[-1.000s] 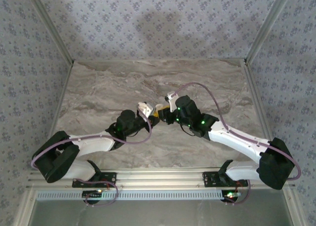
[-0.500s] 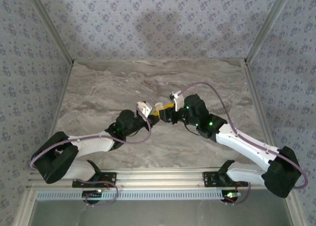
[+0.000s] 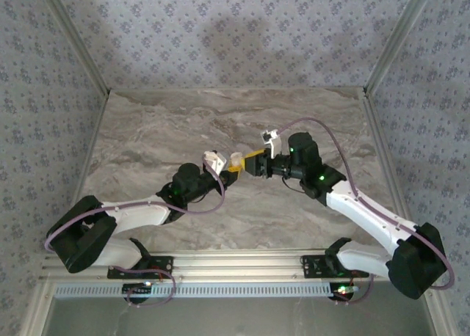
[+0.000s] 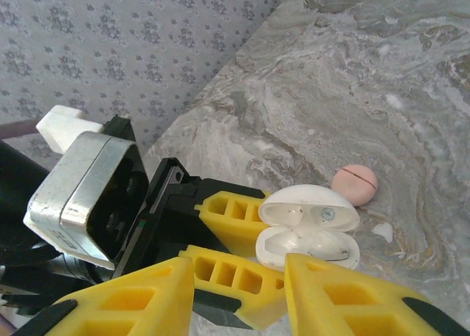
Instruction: Insert the wireless bluetooth earbuds into the charging case
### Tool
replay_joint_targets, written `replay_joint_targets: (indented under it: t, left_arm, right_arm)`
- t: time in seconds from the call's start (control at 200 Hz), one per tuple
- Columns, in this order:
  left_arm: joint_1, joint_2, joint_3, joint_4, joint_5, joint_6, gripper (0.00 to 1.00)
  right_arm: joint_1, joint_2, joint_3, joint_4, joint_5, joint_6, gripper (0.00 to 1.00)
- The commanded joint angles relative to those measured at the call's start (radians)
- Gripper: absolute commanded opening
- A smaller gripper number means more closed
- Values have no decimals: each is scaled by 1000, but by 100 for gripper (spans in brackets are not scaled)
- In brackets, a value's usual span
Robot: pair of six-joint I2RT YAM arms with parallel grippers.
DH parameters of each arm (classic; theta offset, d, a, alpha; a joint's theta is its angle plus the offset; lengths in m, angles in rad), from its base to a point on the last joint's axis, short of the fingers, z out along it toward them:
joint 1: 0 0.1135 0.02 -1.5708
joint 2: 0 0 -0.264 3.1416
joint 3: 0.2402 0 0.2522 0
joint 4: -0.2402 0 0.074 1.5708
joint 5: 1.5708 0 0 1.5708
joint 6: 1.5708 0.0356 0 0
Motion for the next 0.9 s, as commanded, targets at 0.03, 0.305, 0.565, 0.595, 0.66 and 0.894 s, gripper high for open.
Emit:
replay_joint_targets:
  t: [0.03, 0.305, 0.565, 0.595, 0.66, 0.894]
  left_arm:
    - [-5, -21, 12, 31, -1, 19, 10]
    - [-7, -26, 16, 25, -1, 22, 10]
    - [-7, -25, 20, 22, -2, 25, 10]
    - [-8, -25, 22, 23, -2, 26, 10]
    - [-9, -27, 20, 24, -1, 26, 10]
    - [-9, -30, 17, 24, -4, 26, 10]
  right_arm:
    - [-43, 44, -25, 79, -153, 83, 38]
    - [-64, 102, -25, 108, -190, 111, 40]
    - [-74, 108, -32, 111, -174, 111, 46]
    - [-76, 109, -33, 111, -172, 110, 46]
    - [-79, 109, -32, 113, -172, 111, 47]
    - [-79, 127, -29, 131, -203, 121, 45]
